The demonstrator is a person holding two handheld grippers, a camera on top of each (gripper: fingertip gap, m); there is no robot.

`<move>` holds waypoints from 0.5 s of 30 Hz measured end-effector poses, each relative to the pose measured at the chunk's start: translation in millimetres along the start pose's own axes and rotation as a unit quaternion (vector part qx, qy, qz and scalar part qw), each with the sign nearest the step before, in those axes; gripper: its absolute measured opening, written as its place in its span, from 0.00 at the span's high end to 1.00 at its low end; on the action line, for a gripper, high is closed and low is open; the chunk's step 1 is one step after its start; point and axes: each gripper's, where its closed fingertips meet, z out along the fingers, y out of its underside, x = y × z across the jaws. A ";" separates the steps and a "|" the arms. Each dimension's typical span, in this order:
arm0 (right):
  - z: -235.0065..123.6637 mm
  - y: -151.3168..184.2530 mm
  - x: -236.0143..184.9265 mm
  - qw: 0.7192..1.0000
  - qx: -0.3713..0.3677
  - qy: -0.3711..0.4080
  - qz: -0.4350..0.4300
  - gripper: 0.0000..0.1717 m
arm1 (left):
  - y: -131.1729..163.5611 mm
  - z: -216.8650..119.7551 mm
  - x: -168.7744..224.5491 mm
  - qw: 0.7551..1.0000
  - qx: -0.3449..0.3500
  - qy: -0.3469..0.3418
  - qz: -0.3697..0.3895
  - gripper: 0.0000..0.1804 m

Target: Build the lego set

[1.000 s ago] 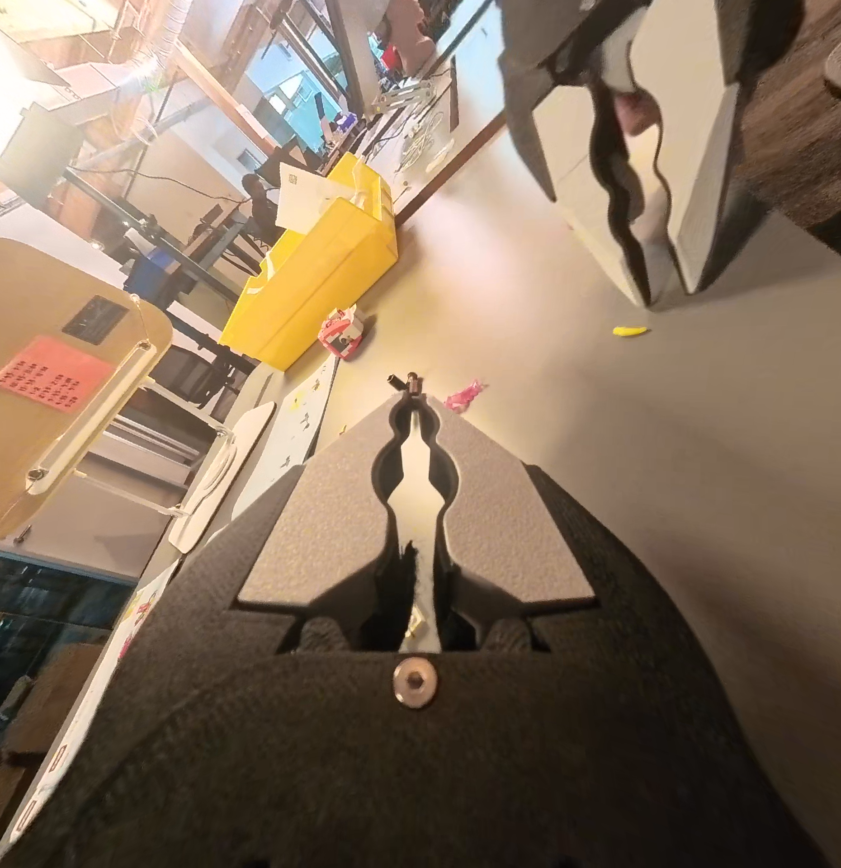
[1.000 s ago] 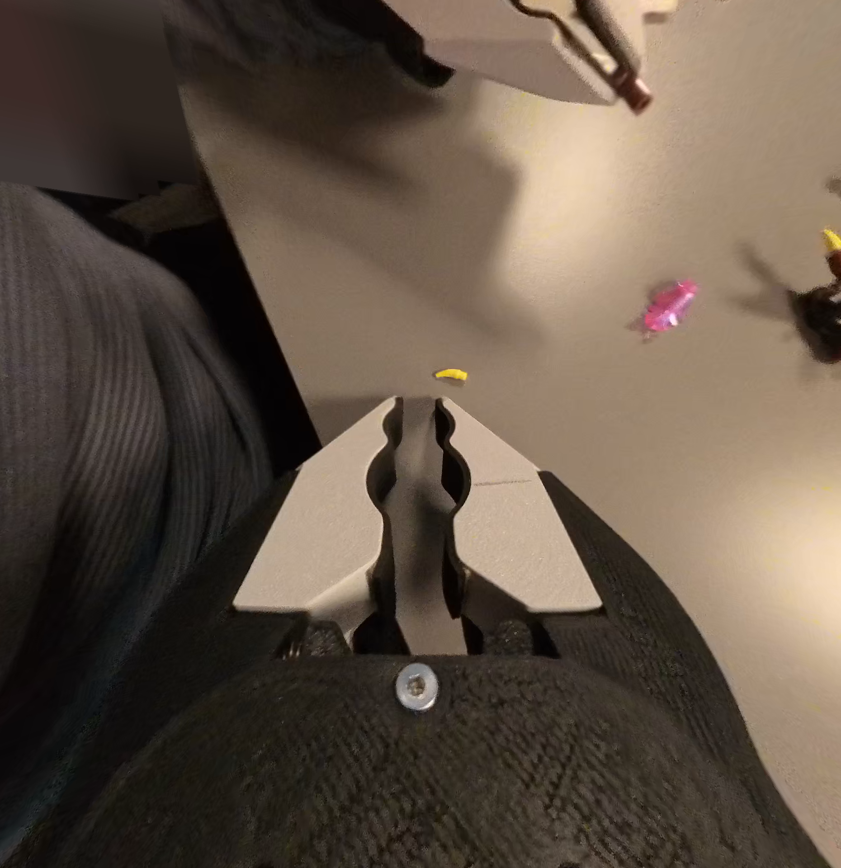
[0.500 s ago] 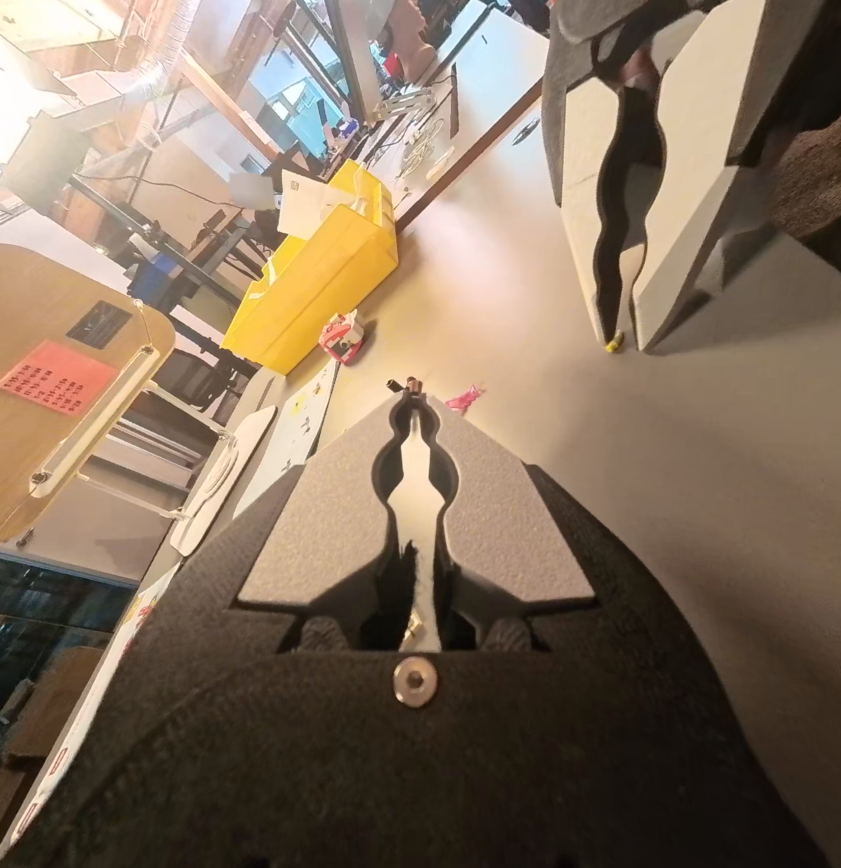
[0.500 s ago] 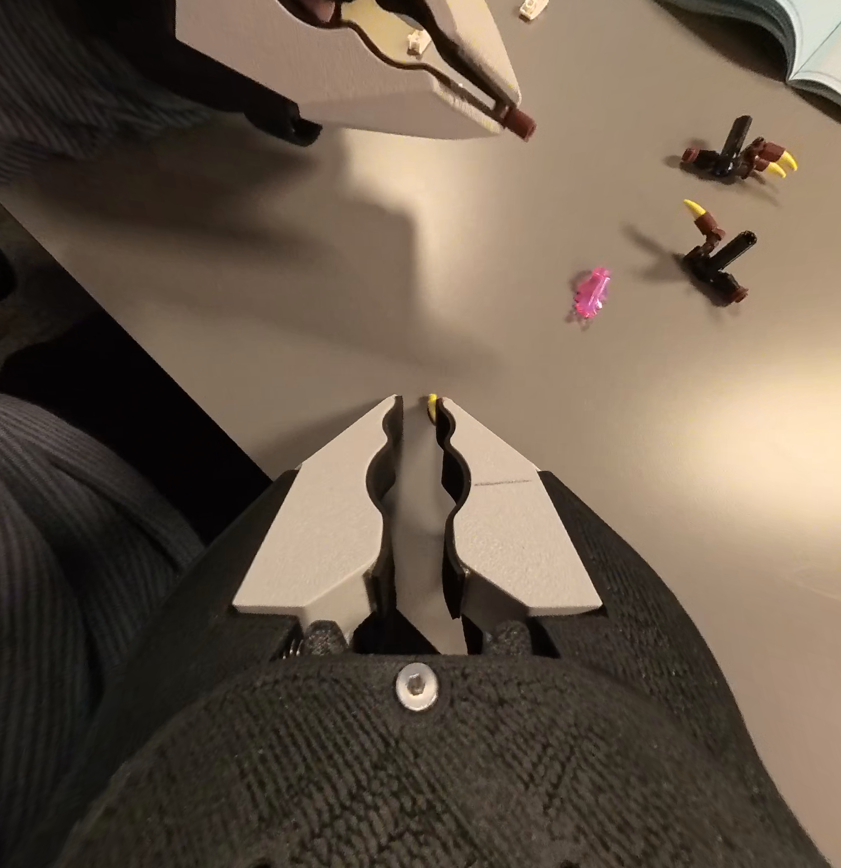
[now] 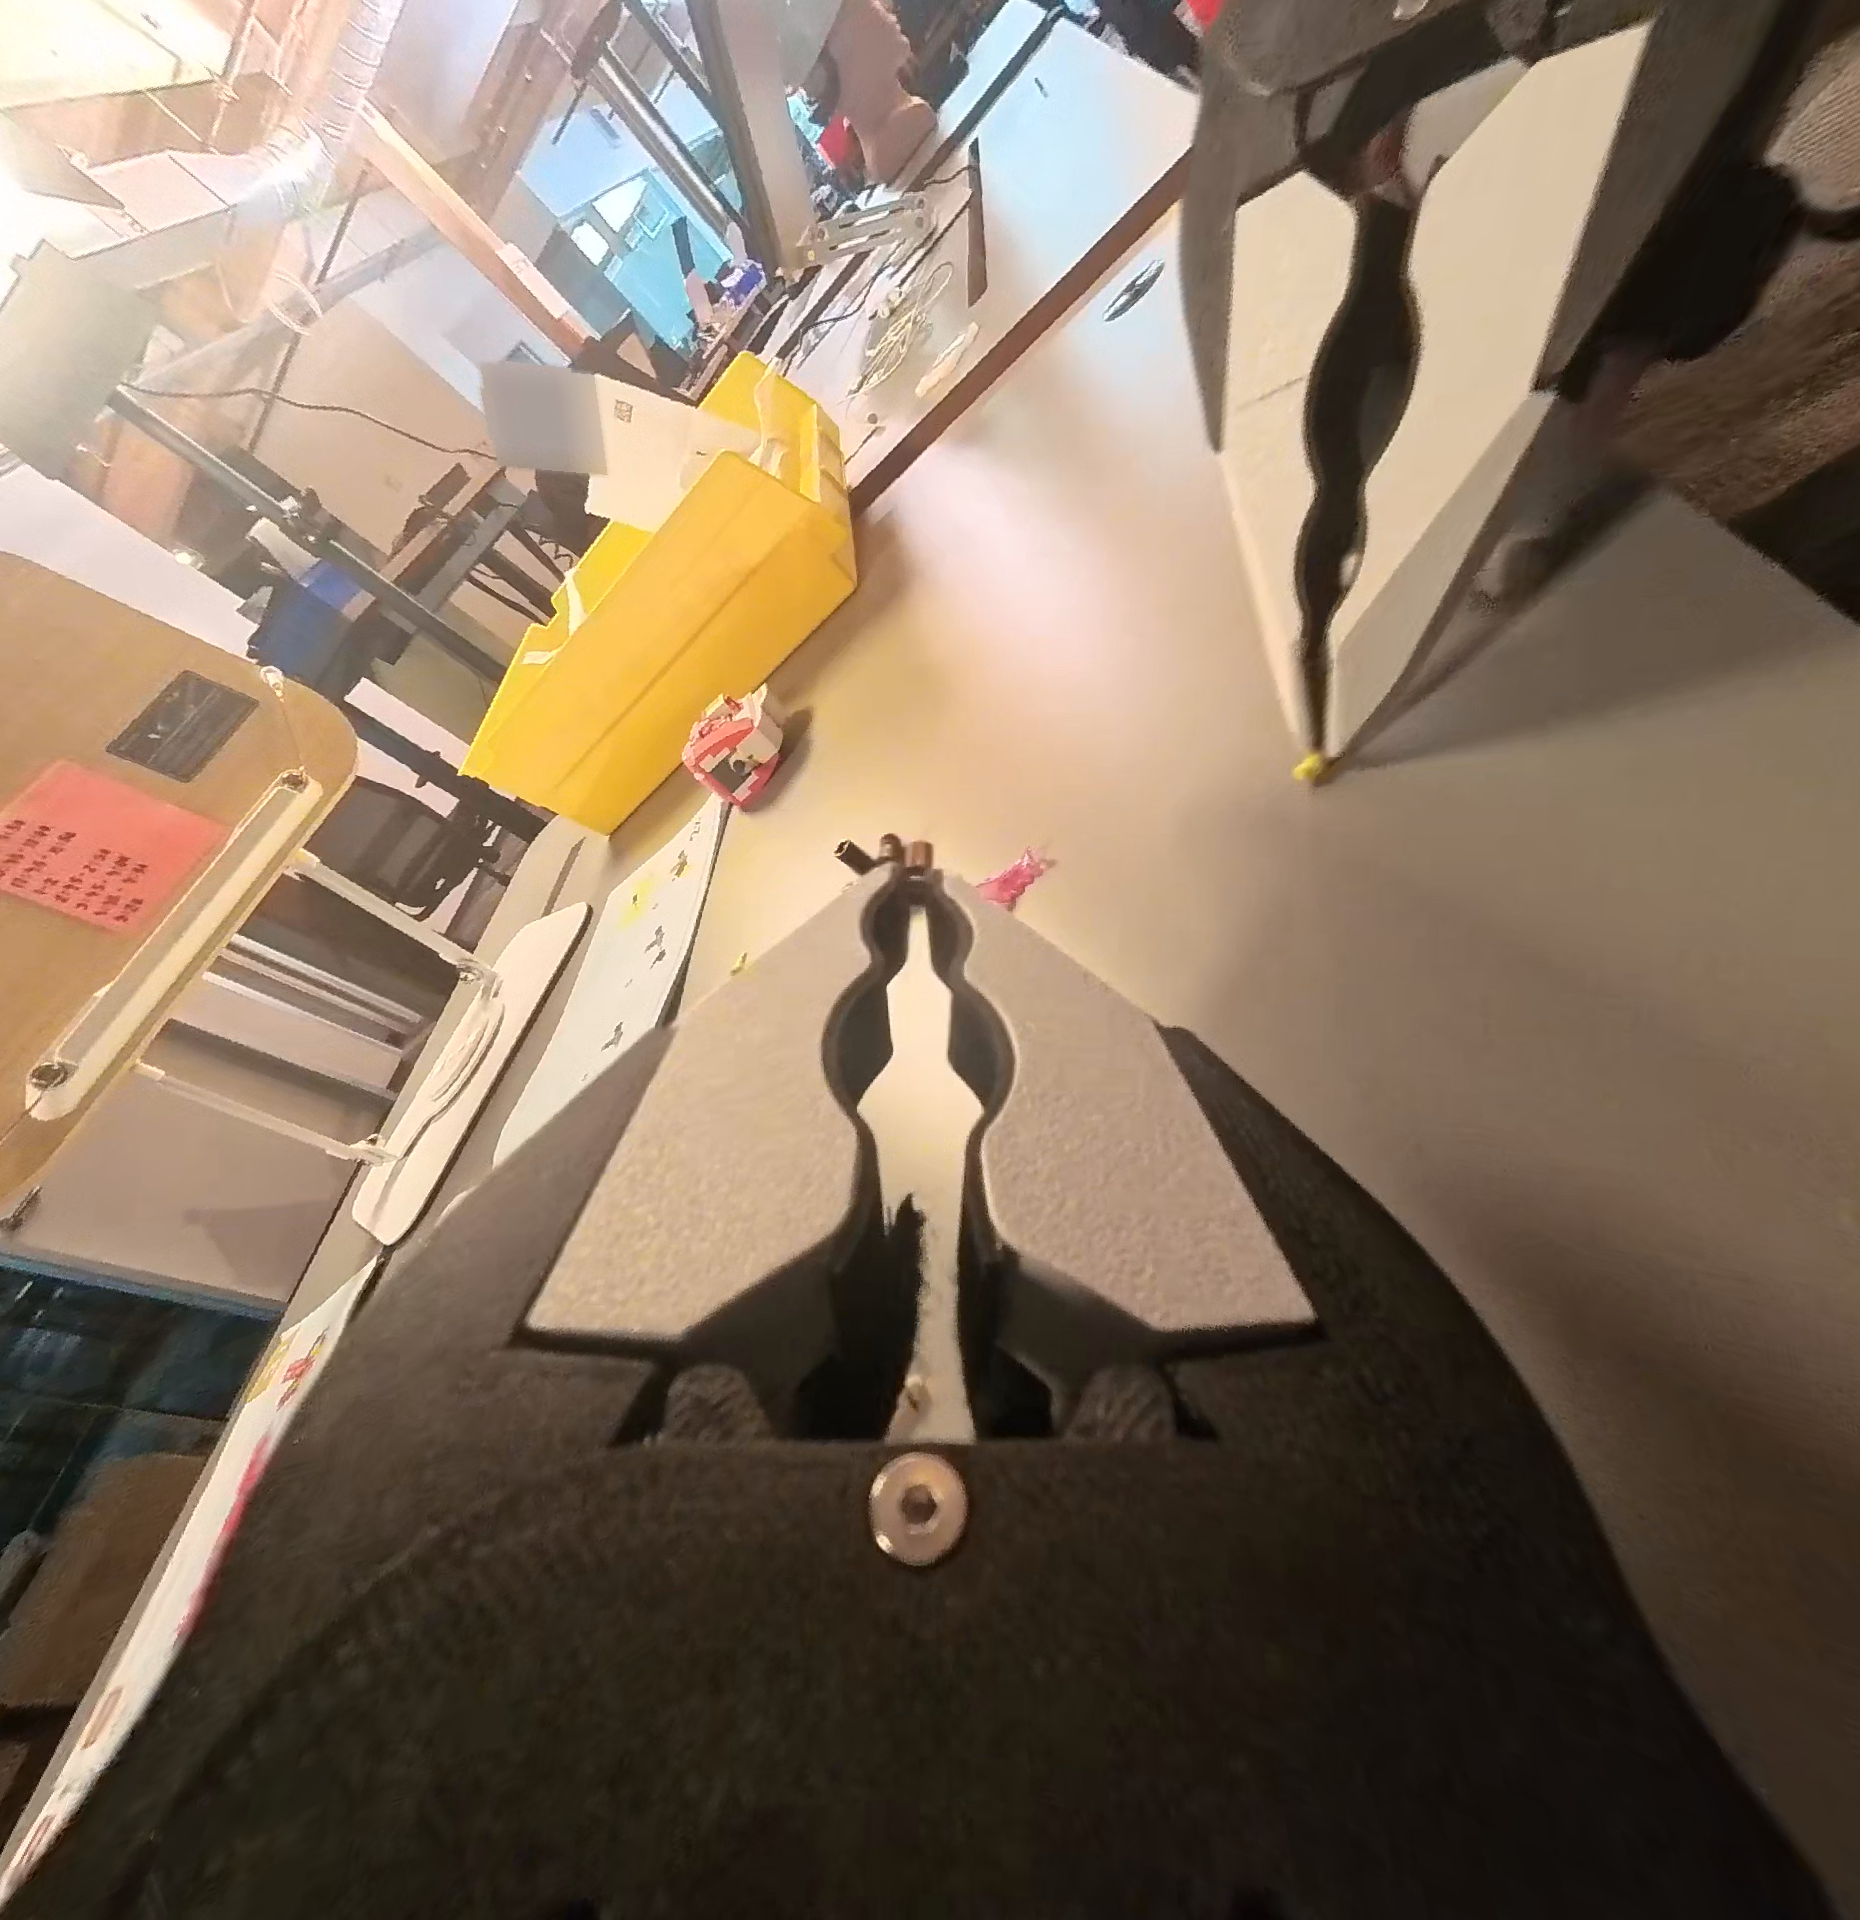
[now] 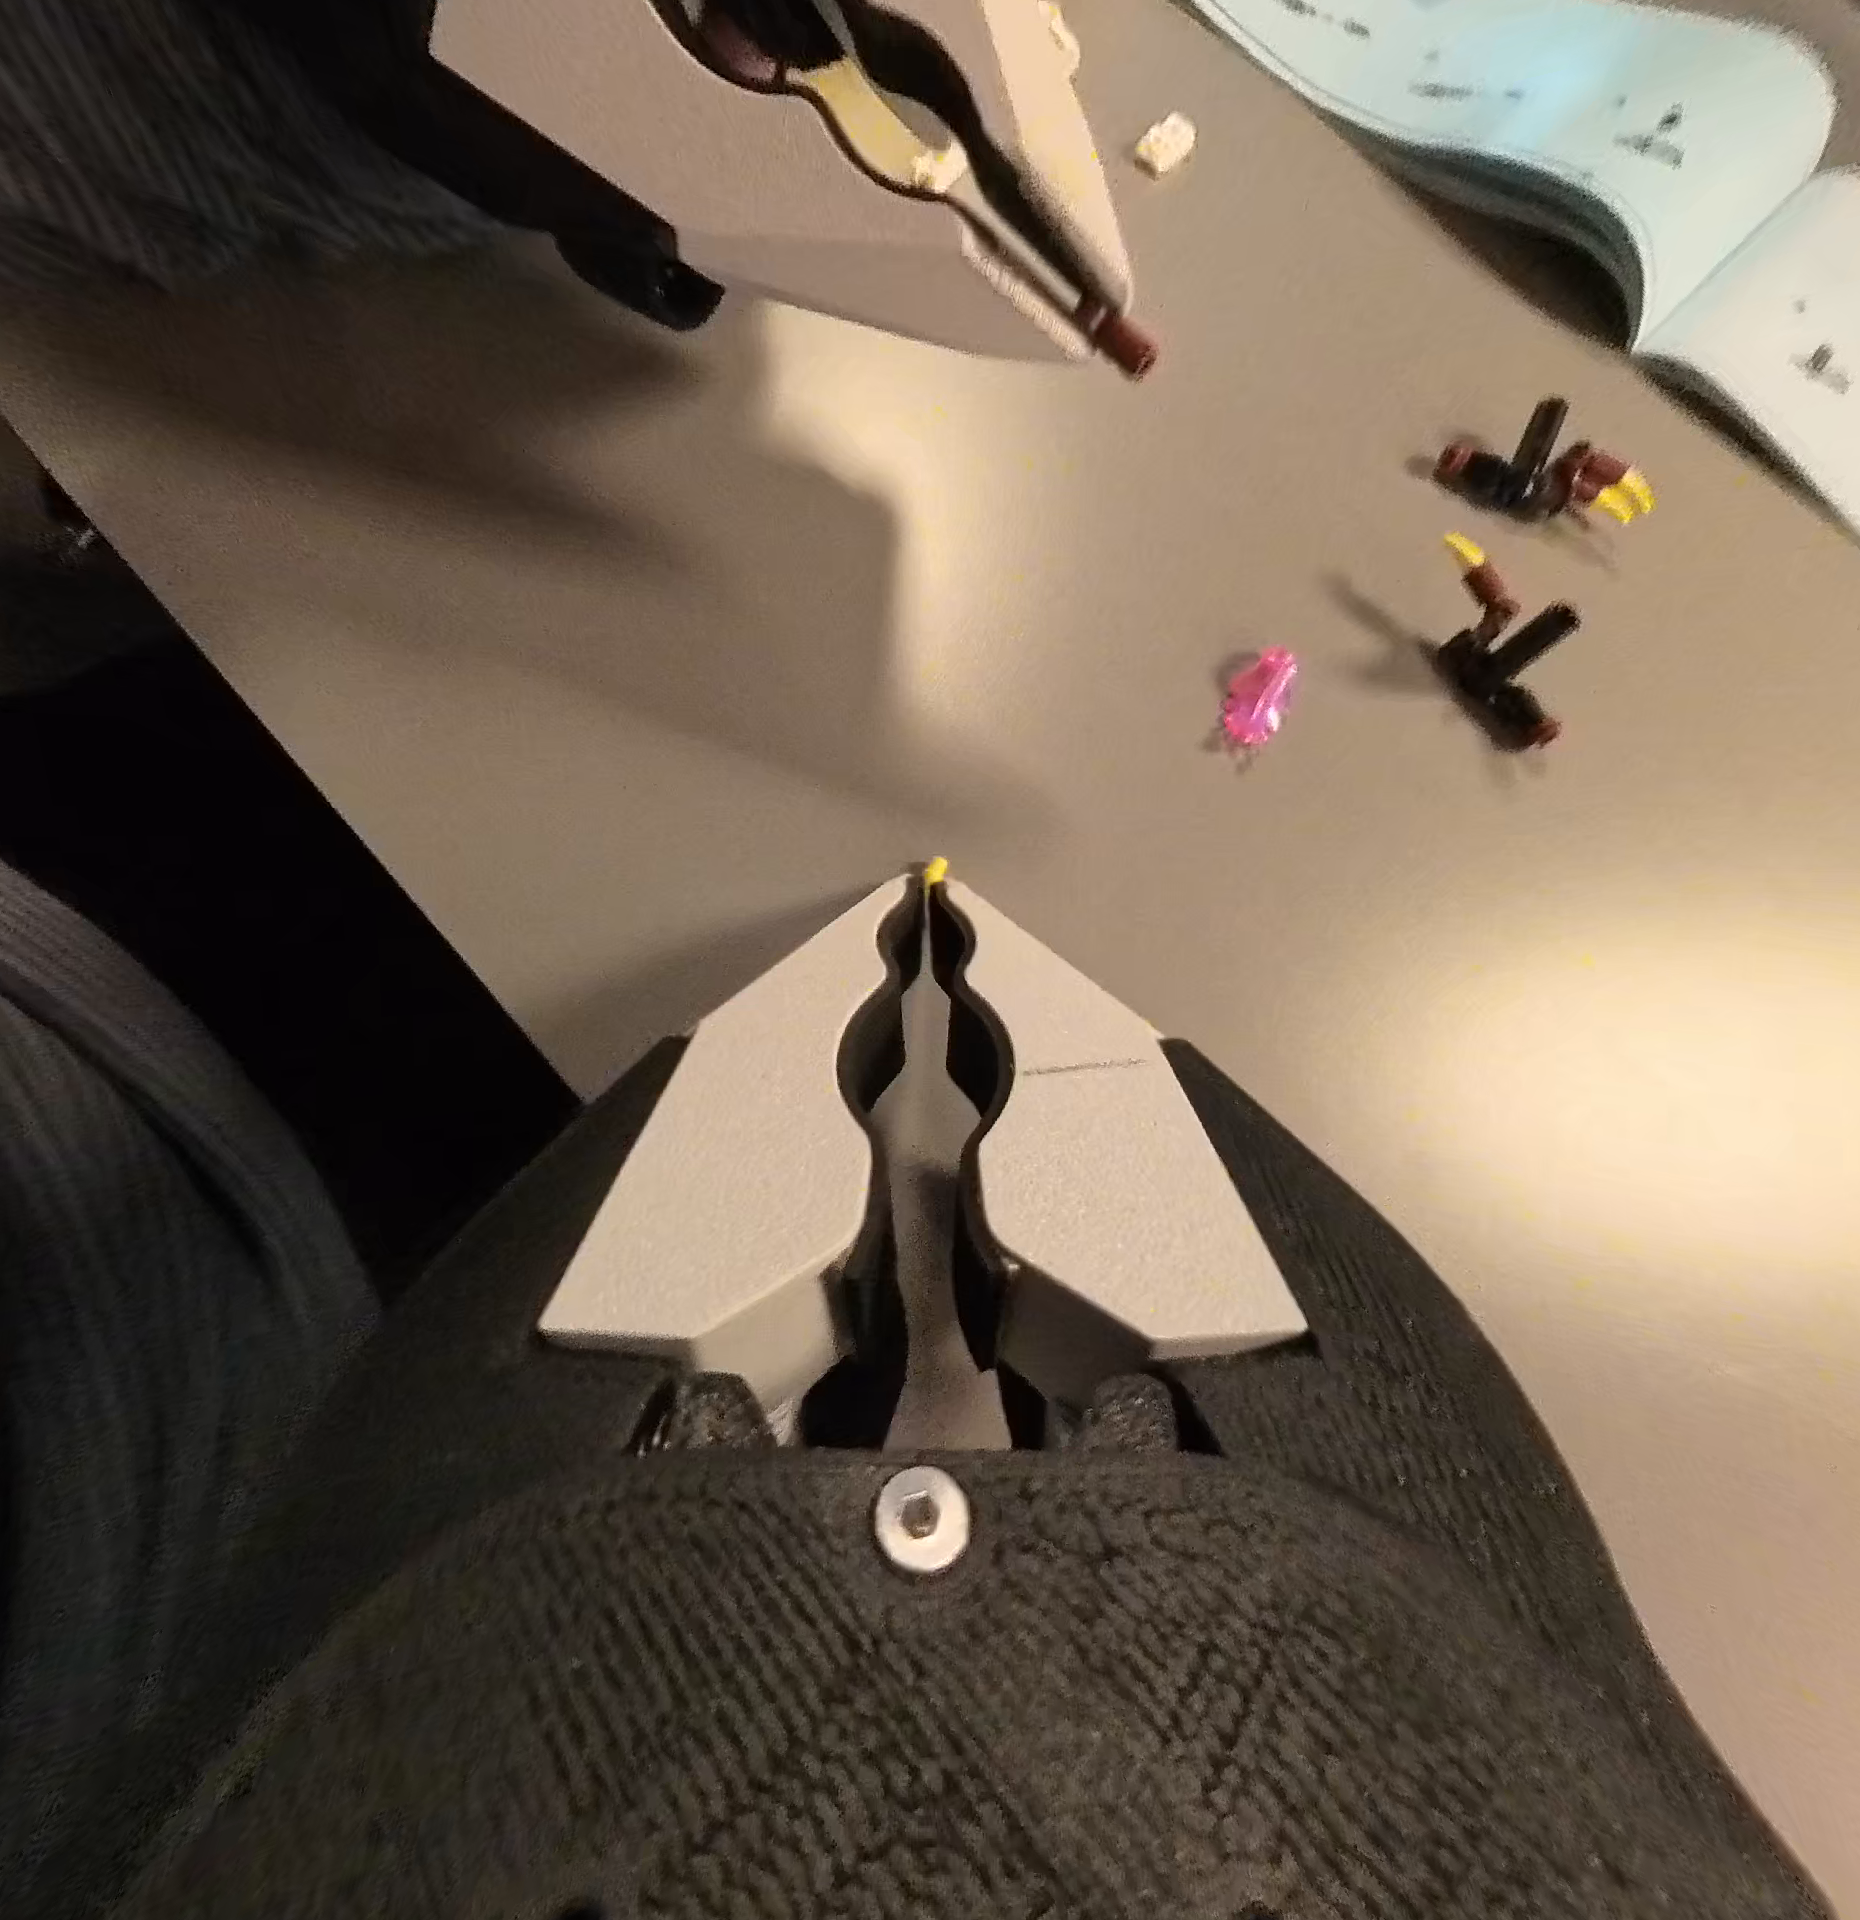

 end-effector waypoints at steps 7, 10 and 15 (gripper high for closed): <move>9.0 -38.6 22.7 0.945 0.116 0.063 -0.301 1.00 | 0.6 -3.6 19.3 0.996 0.004 0.088 -0.016 0.99; 18.8 -43.7 25.4 0.912 0.153 0.071 -0.374 1.00 | 6.1 -5.9 25.9 0.994 -0.011 0.112 -0.012 0.99; 19.1 -50.0 19.2 0.895 0.193 0.039 -0.399 1.00 | 11.7 -6.7 33.8 0.991 -0.024 0.129 0.016 0.99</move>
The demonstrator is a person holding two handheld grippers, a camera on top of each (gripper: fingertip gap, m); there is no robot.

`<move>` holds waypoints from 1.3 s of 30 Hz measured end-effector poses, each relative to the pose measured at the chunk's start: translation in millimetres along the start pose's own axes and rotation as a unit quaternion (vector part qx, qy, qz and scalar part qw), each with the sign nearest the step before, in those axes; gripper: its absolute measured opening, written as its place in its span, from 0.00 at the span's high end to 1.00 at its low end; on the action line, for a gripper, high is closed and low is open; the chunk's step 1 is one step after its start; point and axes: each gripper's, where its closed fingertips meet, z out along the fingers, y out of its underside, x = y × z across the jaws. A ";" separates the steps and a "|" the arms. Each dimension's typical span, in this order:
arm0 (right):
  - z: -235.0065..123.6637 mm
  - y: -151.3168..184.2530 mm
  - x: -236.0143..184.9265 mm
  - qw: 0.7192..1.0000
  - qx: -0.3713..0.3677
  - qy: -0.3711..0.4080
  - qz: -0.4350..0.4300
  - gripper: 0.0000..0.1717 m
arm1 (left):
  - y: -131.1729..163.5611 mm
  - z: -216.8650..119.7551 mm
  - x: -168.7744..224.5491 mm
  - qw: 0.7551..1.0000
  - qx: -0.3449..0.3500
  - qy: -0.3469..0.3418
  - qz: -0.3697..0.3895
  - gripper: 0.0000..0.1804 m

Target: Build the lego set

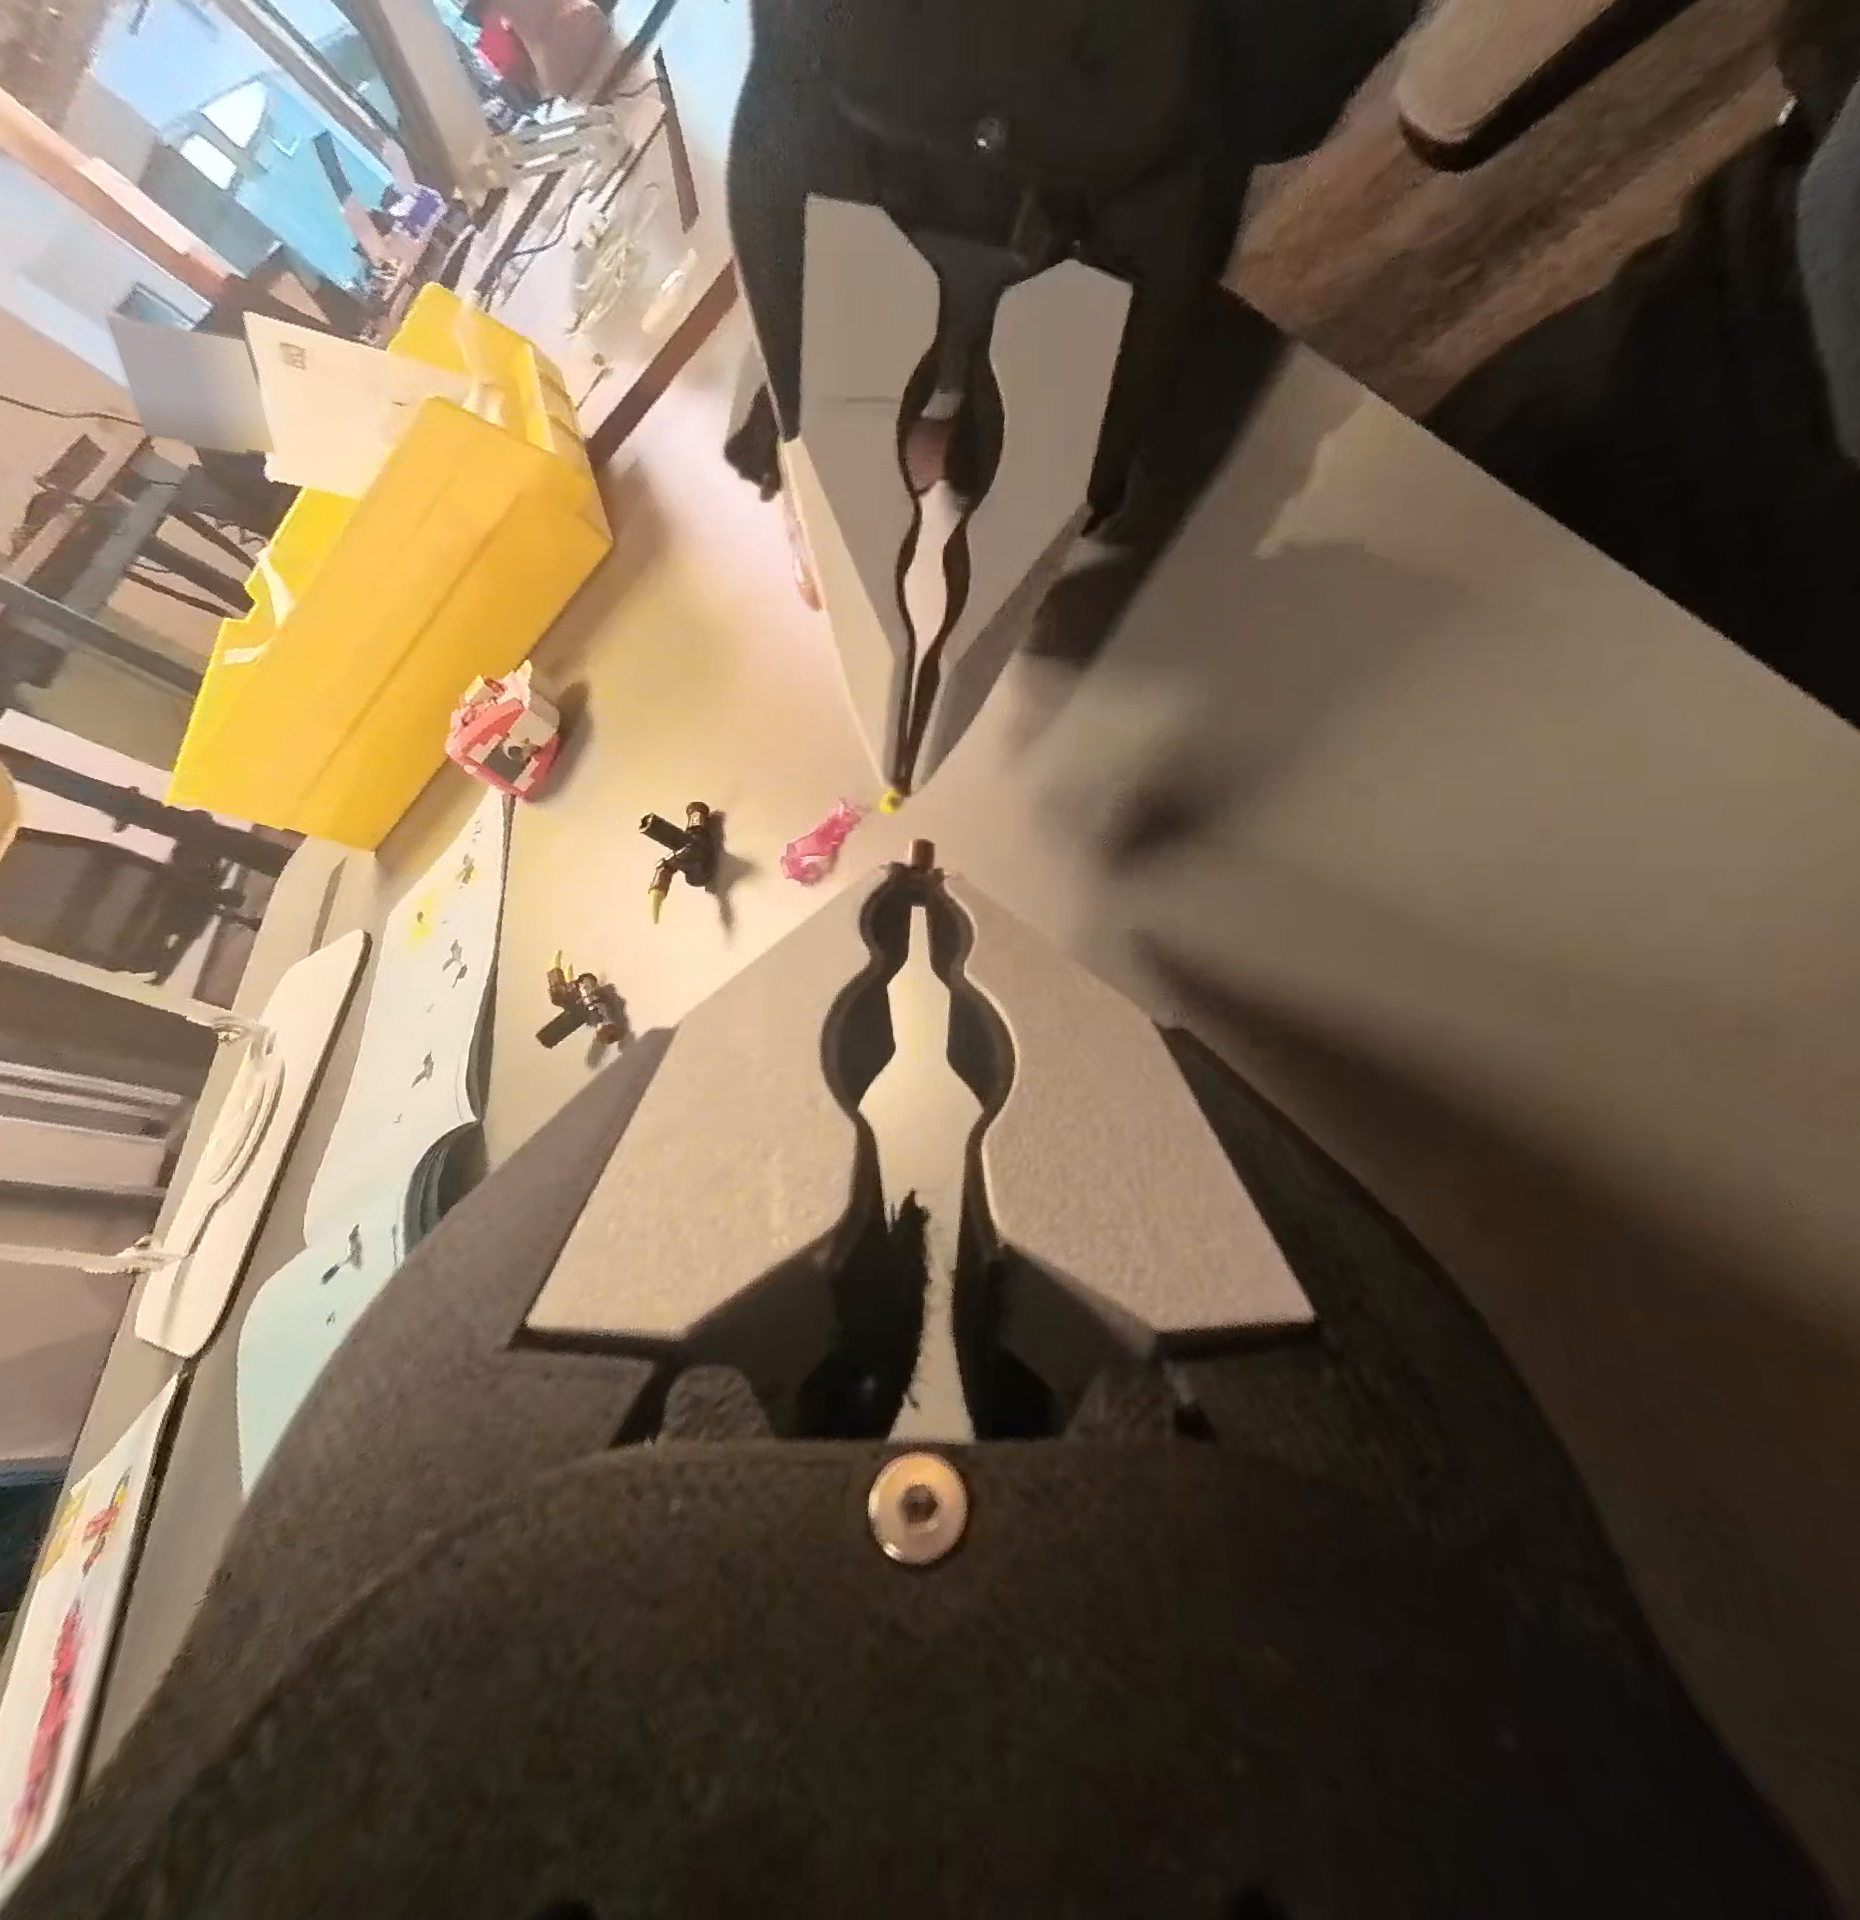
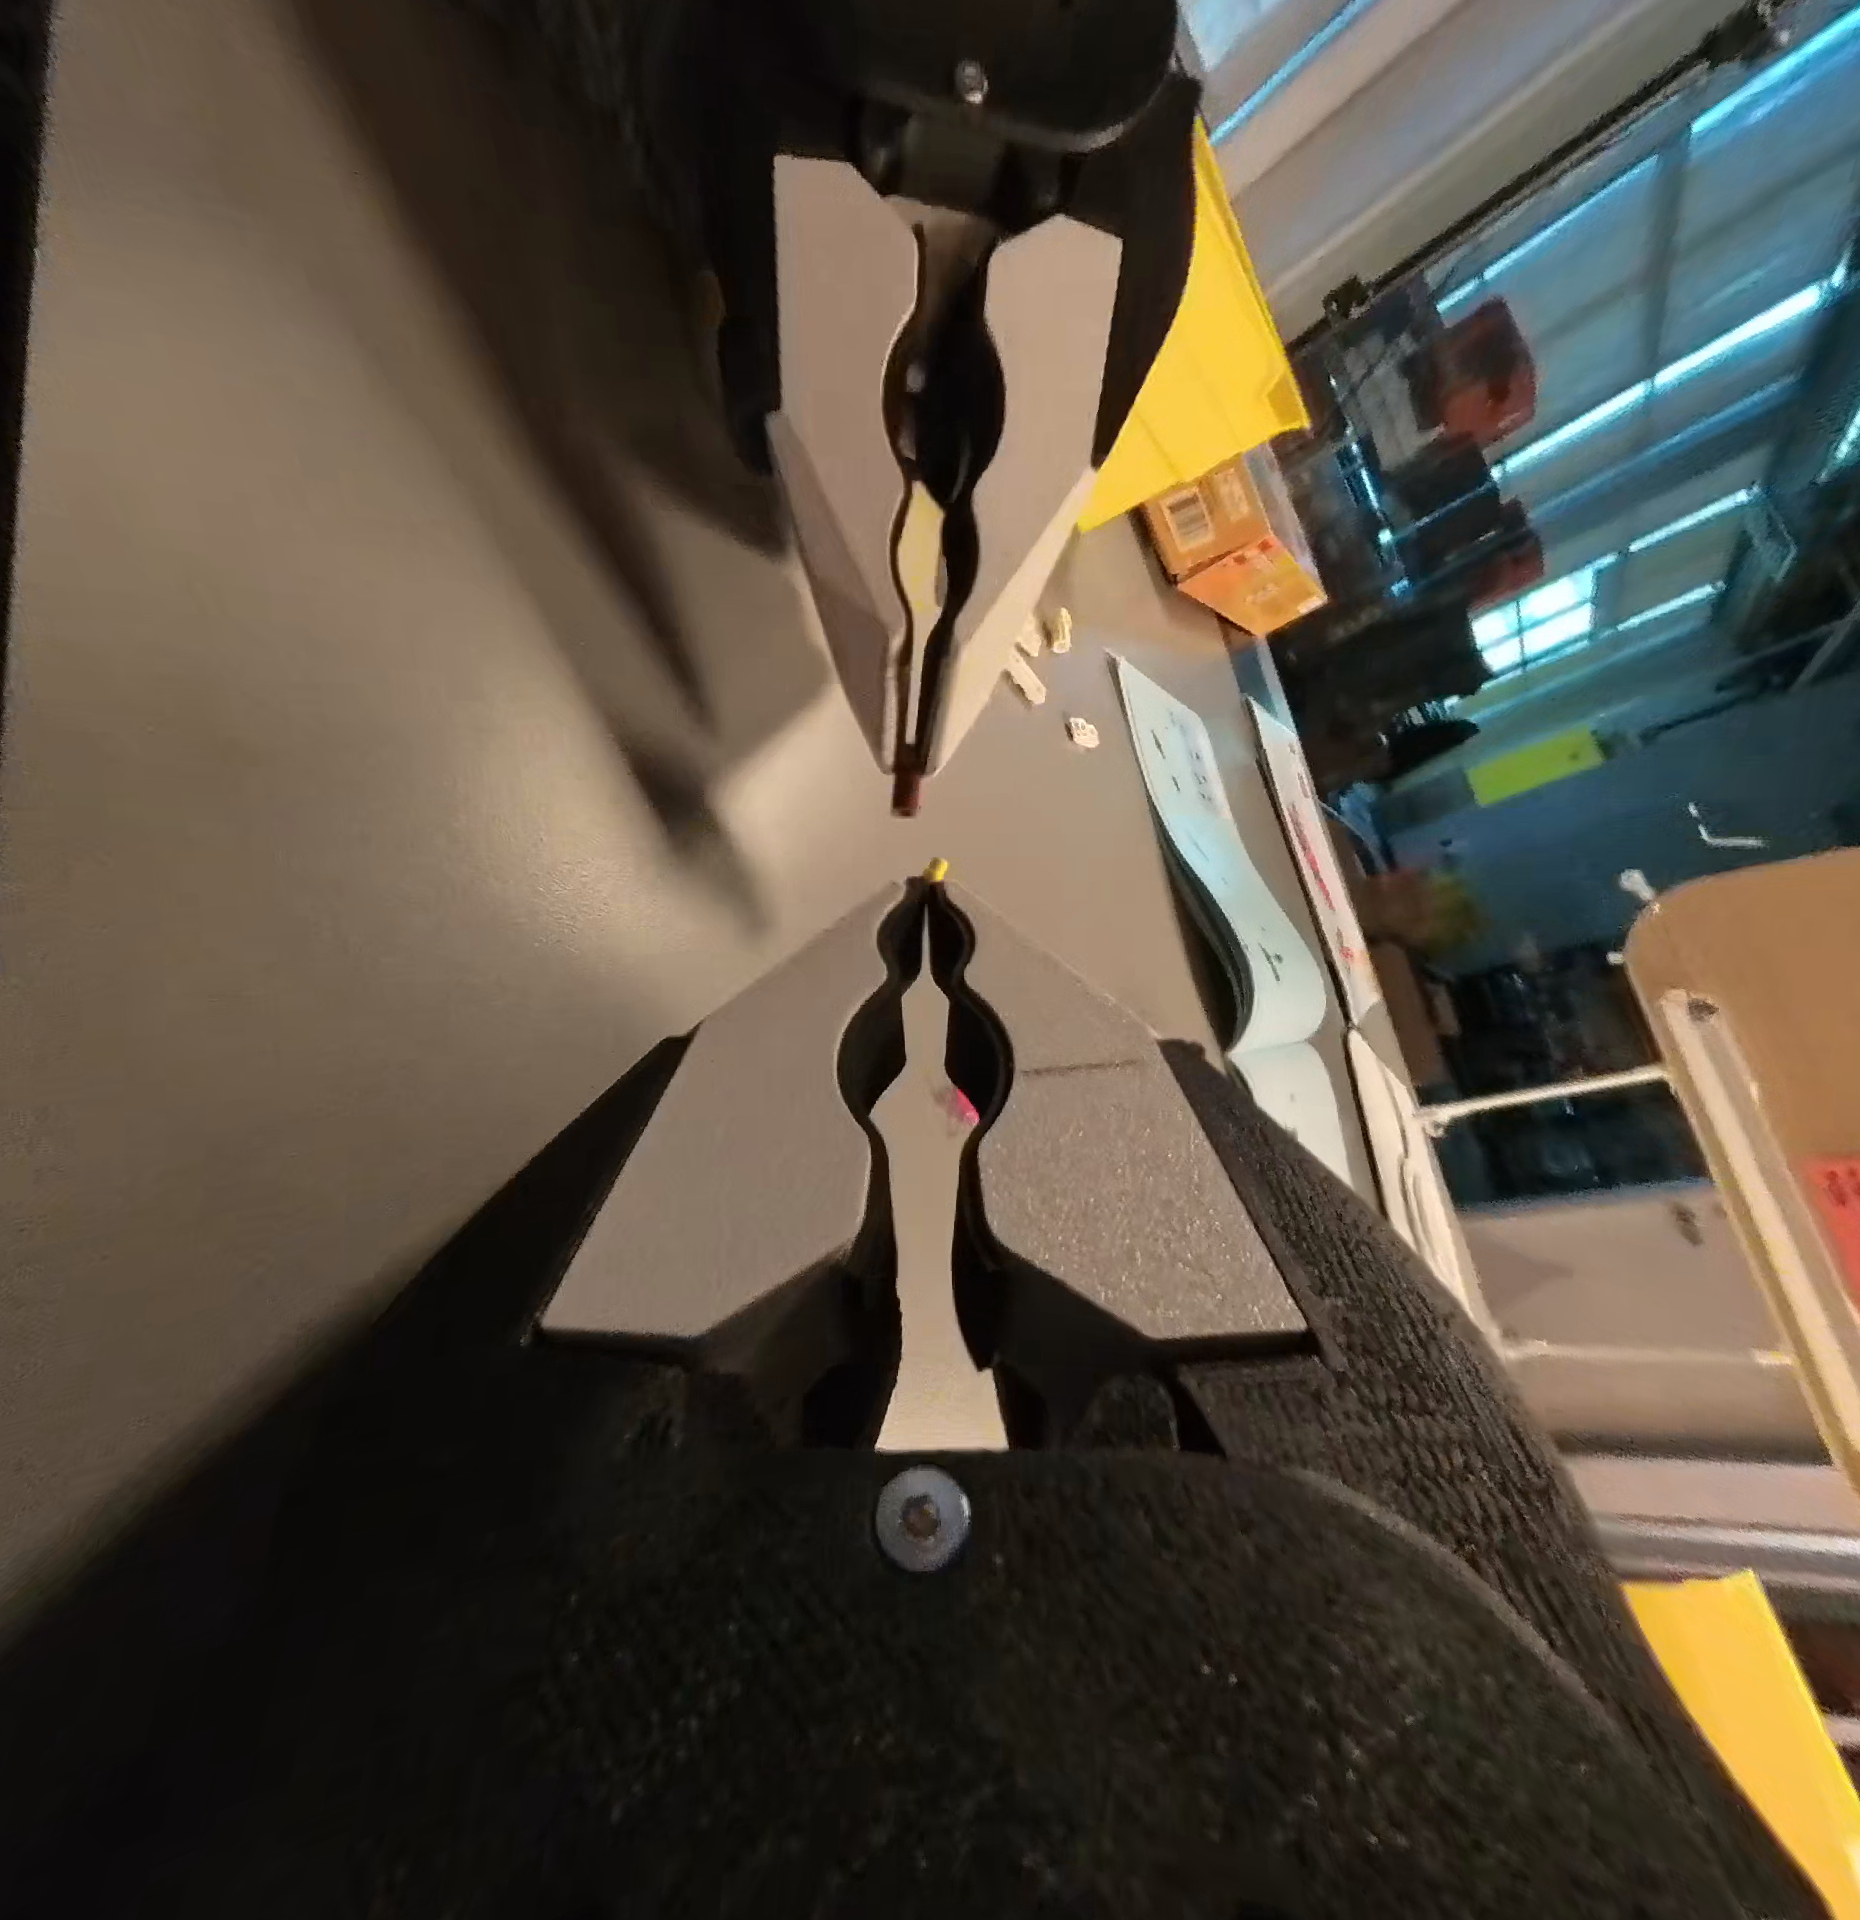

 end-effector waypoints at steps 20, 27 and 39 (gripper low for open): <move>2.2 -14.4 -9.1 0.998 0.049 -0.037 -0.003 1.00 | -6.1 -3.2 2.0 1.000 0.025 0.011 -0.001 0.99; 2.2 -13.4 -7.0 0.998 0.049 -0.032 0.004 1.00 | -8.0 -4.5 -0.4 0.999 0.032 0.005 -0.007 1.00; -13.5 -1.8 61.8 0.973 0.100 0.074 0.192 0.97 | 4.3 -25.9 -62.8 0.975 0.011 -0.209 -0.069 0.99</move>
